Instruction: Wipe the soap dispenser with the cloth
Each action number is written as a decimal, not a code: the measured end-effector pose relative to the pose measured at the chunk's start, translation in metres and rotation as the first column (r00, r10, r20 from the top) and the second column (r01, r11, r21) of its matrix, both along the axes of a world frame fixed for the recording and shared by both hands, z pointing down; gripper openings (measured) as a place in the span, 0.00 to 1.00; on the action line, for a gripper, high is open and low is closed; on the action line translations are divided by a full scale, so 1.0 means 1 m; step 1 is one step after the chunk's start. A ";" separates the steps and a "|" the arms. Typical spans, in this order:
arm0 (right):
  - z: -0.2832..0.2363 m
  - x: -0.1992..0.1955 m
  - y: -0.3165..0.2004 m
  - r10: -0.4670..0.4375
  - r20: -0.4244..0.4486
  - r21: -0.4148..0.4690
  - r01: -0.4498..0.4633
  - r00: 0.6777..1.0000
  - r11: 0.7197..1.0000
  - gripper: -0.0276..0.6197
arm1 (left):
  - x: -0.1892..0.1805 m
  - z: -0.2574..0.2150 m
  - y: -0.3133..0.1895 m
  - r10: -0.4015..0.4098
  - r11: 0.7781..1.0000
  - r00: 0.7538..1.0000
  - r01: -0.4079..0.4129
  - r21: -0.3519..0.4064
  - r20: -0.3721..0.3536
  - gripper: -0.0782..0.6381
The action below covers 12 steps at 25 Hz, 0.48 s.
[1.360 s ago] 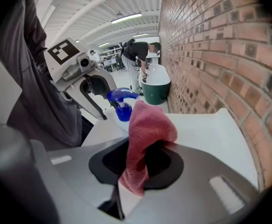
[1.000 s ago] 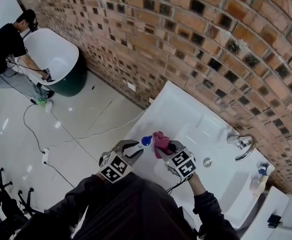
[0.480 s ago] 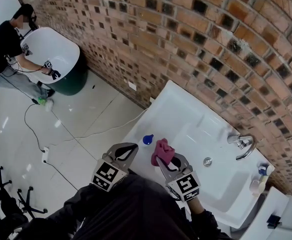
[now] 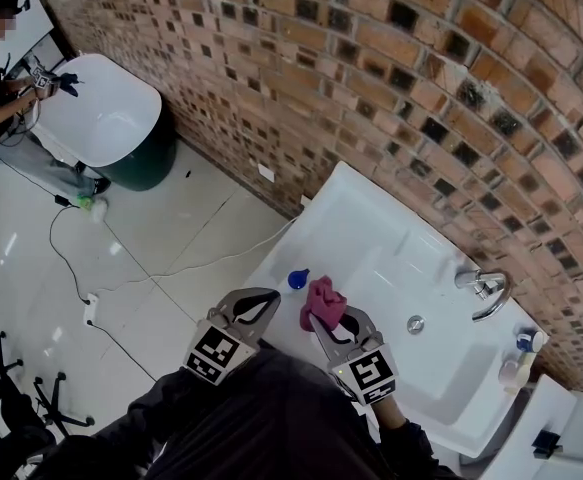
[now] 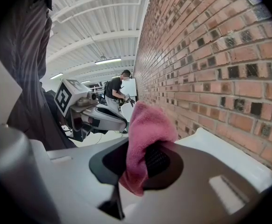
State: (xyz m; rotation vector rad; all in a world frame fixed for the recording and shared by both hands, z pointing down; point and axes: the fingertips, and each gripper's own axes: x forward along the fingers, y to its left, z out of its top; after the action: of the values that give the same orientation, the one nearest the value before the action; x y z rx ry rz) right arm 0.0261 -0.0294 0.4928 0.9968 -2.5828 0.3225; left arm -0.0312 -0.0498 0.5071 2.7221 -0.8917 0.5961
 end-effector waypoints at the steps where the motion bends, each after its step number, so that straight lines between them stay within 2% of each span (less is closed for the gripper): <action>1: 0.000 -0.001 0.000 -0.001 0.000 0.000 0.001 1.000 1.000 0.15 | 0.000 0.000 0.001 0.003 1.000 1.000 -0.003 0.000 -0.001 0.11; 12: 0.000 -0.006 0.002 0.002 0.000 0.000 -0.002 1.000 1.000 0.15 | 0.003 -0.003 0.007 0.062 0.998 0.998 -0.062 0.006 -0.031 0.11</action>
State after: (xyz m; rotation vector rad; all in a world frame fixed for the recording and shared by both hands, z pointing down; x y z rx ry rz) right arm 0.0204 -0.0271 0.4929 1.0000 -2.5815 0.3230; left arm -0.0279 -0.0426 0.5038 2.7647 -0.8055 0.5619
